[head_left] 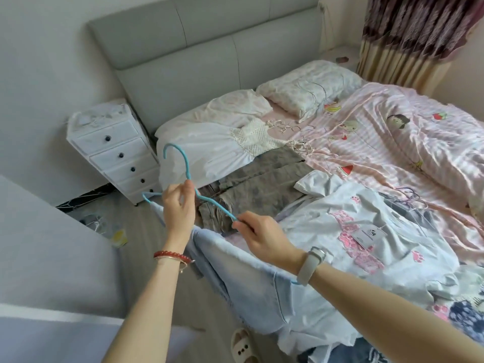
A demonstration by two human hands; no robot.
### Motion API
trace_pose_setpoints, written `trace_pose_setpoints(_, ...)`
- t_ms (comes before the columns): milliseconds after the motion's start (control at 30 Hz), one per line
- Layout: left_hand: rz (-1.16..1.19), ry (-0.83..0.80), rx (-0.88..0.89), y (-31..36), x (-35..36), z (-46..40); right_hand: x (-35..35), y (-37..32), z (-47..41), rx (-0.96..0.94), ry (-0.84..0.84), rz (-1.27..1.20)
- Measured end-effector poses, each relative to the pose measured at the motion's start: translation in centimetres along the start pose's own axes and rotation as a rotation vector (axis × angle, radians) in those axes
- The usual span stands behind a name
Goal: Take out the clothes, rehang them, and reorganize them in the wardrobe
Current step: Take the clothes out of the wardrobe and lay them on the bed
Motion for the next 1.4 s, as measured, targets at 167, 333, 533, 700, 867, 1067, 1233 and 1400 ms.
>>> trace_pose_setpoints(167,-0.067,0.1,0.013,-1.5,-3.8,-6.0,4.1,-2.1,-5.9,-0.034,0.045,-0.132)
trace_pose_setpoints(333,-0.14,0.162,0.173,0.7,-3.7,-11.8,4.1,-2.3,-10.2,-0.02,0.227,-0.244)
trace_pose_setpoints(533,-0.194,0.219,0.336,5.9,3.6,-18.9,-1.8,1.1,-16.4,-0.002,0.384,-0.207)
trace_pose_setpoints(700,-0.191,0.148,0.412,10.1,14.0,-23.0,-9.4,7.6,-20.3,0.053,0.47,-0.148)
trace_pose_setpoints(867,-0.285,-0.135,0.444,11.4,27.1,-24.2,-16.4,18.8,-23.7,0.229,0.525,0.043)
trace_pose_setpoints(1067,-0.643,-0.713,0.271,1.9,38.1,-17.7,-21.2,33.2,-24.2,0.484,0.582,0.136)
trace_pose_setpoints(1233,-0.818,-0.947,0.167,-4.8,41.7,-13.6,-23.2,39.9,-25.2,0.523,0.622,0.157)
trace_pose_setpoints(1400,-0.915,-1.025,0.174,-7.3,44.1,-12.2,-22.1,45.6,-22.9,0.655,0.526,0.319)
Point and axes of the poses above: each hand's wrist, its own z-axis away from the middle knuckle, its own x-axis out of the palm, y = z × x, the point moved 2 cm from there along -z, towards the middle knuckle, and after that the axes turned 13 degrees about -z, right-handed, at the moved point
